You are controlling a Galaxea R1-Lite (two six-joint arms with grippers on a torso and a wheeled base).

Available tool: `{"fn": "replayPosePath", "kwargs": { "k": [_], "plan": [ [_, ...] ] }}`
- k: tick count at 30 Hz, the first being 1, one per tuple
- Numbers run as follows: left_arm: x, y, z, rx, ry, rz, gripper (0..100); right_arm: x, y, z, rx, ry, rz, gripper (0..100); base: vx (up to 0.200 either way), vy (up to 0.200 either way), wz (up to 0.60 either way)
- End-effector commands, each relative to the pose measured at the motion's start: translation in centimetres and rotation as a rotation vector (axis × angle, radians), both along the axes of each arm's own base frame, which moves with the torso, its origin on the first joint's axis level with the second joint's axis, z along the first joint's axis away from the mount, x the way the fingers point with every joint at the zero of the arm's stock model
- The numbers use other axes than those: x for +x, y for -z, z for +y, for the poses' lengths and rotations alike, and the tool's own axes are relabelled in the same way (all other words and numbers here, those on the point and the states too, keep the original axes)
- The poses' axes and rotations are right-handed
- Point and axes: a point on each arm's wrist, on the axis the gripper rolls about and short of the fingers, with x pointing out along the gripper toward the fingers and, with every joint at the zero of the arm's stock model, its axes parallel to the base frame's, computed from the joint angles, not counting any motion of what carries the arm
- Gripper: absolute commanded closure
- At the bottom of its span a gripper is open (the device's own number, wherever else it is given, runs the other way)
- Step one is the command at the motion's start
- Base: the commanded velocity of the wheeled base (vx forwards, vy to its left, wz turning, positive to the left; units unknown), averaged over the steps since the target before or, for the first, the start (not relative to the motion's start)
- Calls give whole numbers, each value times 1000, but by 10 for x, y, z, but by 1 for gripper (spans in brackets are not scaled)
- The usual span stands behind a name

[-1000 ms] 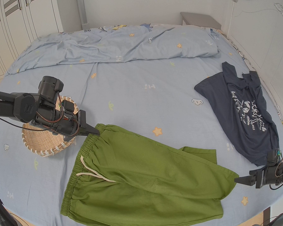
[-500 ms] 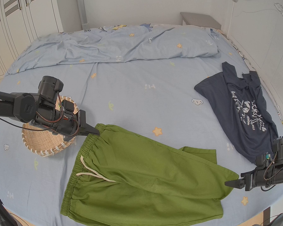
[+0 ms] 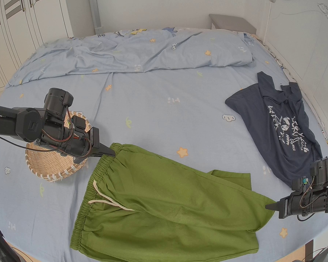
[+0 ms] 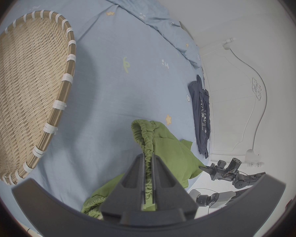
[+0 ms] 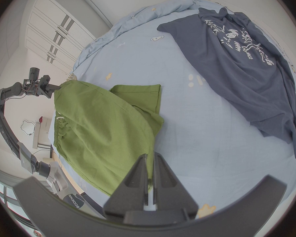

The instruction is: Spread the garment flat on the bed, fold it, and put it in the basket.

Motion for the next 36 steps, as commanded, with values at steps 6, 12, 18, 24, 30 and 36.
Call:
{"fn": "replayPosePath", "kwargs": {
  "k": [6,12,18,24,30,36],
  "plan": [
    [-1,-1,3,0,-6,-3,100,2,-15,0,12,3,-82,100,0,0,0],
    [-8,-1,5,2,-8,2,100,2,-66,7,46,-26,-306,100,0,0,0],
    [-19,-14,16,-1,-41,-36,100,16,-122,14,42,-36,-355,100,0,0,0],
    [-22,-24,34,-2,-98,-71,100,29,-147,16,54,-40,-409,100,0,0,0],
    [-18,-26,53,-8,-161,-168,100,69,-146,22,45,-42,-393,100,0,0,0],
    [-11,-22,57,-21,-180,-263,100,102,-148,28,54,-50,-397,100,0,0,0]
  ]
}}
